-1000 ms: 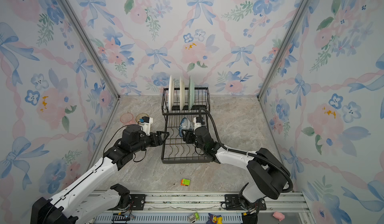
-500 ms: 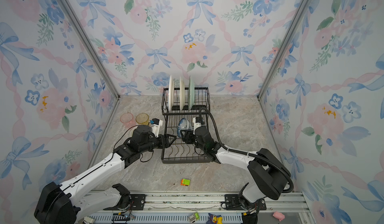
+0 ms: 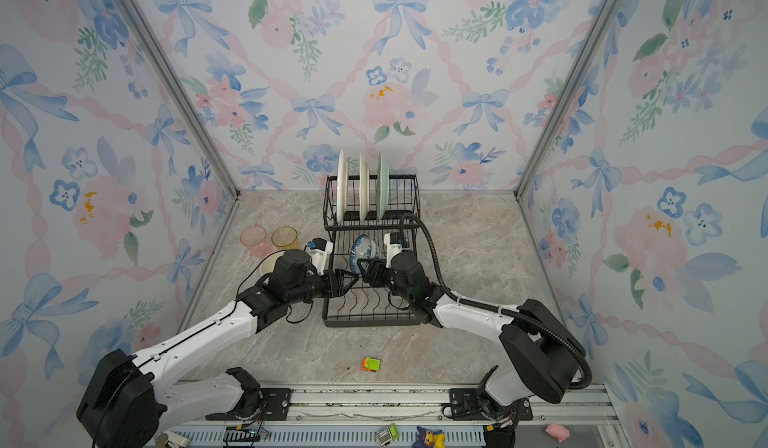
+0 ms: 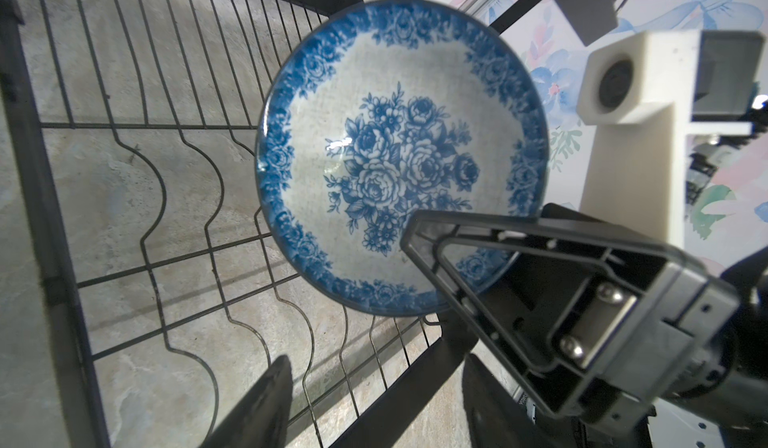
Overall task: Unload the mixed dishes from the dish rack
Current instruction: 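Hold the floral bowl with the right gripper while the left gripper reaches for it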
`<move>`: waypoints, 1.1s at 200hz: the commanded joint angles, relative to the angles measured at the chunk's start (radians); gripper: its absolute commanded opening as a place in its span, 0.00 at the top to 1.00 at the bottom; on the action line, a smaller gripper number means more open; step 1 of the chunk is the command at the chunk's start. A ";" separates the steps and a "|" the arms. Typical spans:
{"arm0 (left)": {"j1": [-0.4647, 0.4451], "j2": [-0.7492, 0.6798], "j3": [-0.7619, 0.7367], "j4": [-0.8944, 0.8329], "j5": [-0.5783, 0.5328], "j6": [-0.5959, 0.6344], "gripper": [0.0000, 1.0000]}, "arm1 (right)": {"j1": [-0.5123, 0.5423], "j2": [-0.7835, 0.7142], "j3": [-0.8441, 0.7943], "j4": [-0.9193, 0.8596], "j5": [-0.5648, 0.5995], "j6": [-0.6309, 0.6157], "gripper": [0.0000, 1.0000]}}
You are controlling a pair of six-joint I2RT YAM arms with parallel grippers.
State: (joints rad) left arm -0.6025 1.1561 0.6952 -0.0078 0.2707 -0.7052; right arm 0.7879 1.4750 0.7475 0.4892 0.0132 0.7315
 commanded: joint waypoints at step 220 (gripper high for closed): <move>0.090 0.048 0.071 0.033 -0.020 0.009 0.36 | -0.001 -0.119 -0.014 0.049 -0.007 0.020 0.38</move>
State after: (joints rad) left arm -0.5312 1.2163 0.7502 0.0059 0.2687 -0.6930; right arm 0.7853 1.3945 0.7361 0.4721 0.0109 0.7525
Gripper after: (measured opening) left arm 0.637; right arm 0.644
